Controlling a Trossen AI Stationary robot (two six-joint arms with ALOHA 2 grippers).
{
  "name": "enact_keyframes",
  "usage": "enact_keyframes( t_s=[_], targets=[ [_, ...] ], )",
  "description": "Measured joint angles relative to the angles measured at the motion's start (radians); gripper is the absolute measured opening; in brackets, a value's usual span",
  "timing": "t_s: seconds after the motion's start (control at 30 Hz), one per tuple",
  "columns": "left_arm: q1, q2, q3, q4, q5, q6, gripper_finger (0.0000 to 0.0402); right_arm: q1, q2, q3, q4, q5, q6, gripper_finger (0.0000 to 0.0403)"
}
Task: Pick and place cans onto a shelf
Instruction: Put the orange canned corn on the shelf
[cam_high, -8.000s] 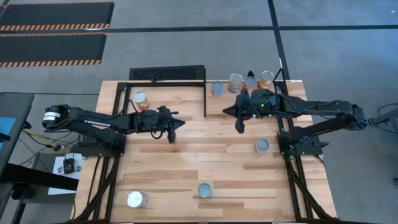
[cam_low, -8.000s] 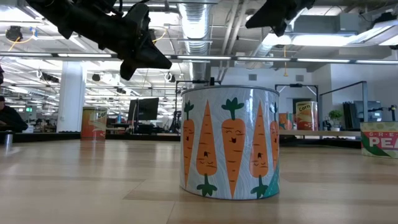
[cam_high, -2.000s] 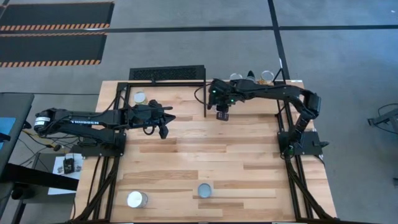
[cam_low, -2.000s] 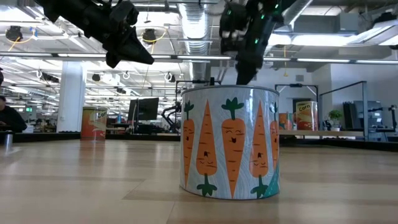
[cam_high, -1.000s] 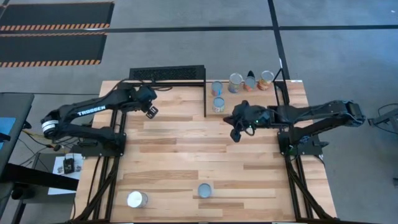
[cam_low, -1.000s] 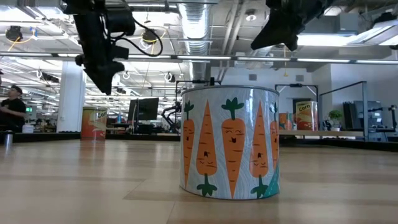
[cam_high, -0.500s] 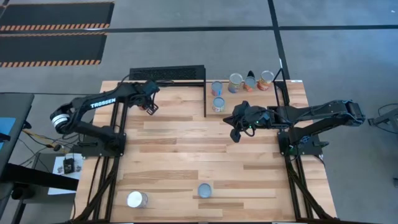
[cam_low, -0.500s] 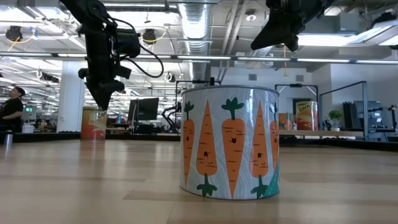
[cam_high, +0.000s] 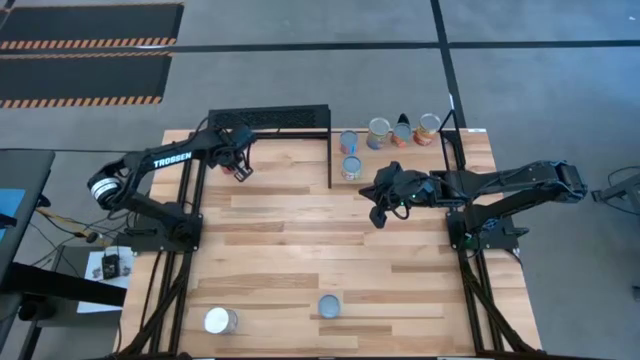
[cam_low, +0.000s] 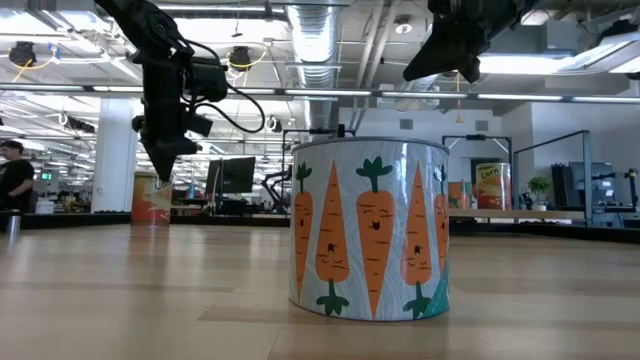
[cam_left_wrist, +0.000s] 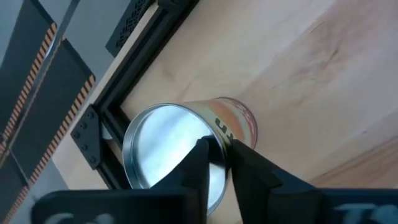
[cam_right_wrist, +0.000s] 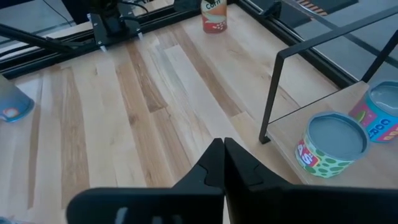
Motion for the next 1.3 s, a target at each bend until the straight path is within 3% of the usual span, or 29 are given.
enact_keyframes(
  t_s=[0.27,0.43,0.57,0.9,1.3],
  targets=[
    [0.003,-0.007,0.0,-0.006,0.059,0.041,0.0003,0.0,0.0,0.0,0.0,0.002,0.0,0.0012],
    [-0.016,-0.072,-0.012,-0.04,0.226,0.048,0.0001,0.0,0.0,0.0,-0.001,0.003,0.008,0.0012],
    [-0.042,-0.165,-0.004,-0.048,0.277,0.023,0.0001,0.0,0.0,0.0,-0.001,0.003,0.008,0.0012],
    [-0.166,-0.3,-0.008,-0.125,0.263,-0.075,0.0001,0.0,0.0,0.0,-0.006,0.002,-0.003,0.0012],
    [-0.418,-0.302,-0.007,-0.065,0.247,-0.261,0.0,0.0,0.0,0.0,-0.008,0.002,-0.01,0.0012]
  ],
)
